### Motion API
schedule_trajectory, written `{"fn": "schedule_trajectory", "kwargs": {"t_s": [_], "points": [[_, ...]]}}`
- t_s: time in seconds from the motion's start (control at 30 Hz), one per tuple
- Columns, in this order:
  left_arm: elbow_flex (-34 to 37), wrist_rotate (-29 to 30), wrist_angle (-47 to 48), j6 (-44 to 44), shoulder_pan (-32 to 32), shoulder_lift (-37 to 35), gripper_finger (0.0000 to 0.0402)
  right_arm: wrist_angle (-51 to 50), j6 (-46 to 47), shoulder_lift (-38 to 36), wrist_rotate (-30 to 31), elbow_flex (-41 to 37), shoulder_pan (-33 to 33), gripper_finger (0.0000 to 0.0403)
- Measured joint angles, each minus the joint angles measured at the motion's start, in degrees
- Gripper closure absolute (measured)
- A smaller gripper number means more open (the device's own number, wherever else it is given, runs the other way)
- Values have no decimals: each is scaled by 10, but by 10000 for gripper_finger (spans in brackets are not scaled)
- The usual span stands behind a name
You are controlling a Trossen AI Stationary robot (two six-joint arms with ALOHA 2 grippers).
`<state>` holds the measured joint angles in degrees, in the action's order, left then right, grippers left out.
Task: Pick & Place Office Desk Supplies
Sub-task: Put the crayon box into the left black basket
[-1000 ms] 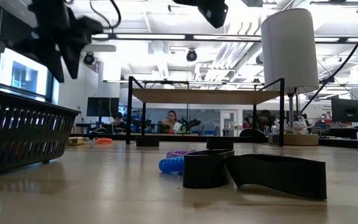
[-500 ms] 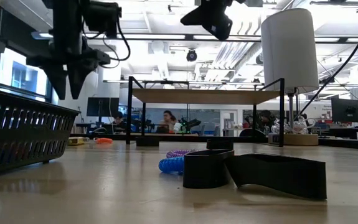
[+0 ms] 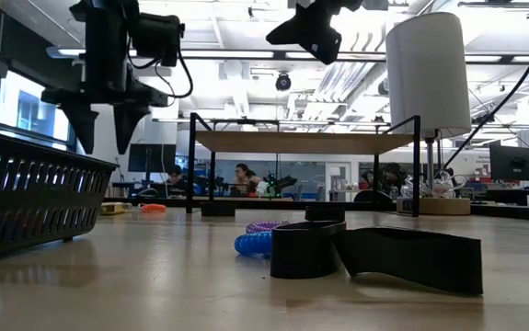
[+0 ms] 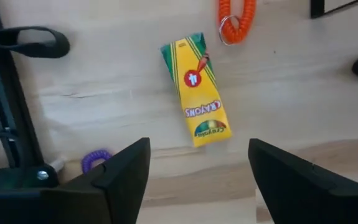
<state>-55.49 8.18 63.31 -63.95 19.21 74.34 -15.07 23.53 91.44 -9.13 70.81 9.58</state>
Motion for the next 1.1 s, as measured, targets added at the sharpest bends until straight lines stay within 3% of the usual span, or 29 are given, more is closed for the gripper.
{"fn": "schedule_trajectory", "kwargs": {"t_s": [0.33,0.73,1.1], "points": [[53,12,-84,-98,-21,25,137,-11,1,0,0,-6,3,168],[88,7,-135,-119,2,36,137,-1,6,0,0,-15,9,168],[88,-23,-161,-102,1,98,137,3,6,0,2,-15,9,168]]}}
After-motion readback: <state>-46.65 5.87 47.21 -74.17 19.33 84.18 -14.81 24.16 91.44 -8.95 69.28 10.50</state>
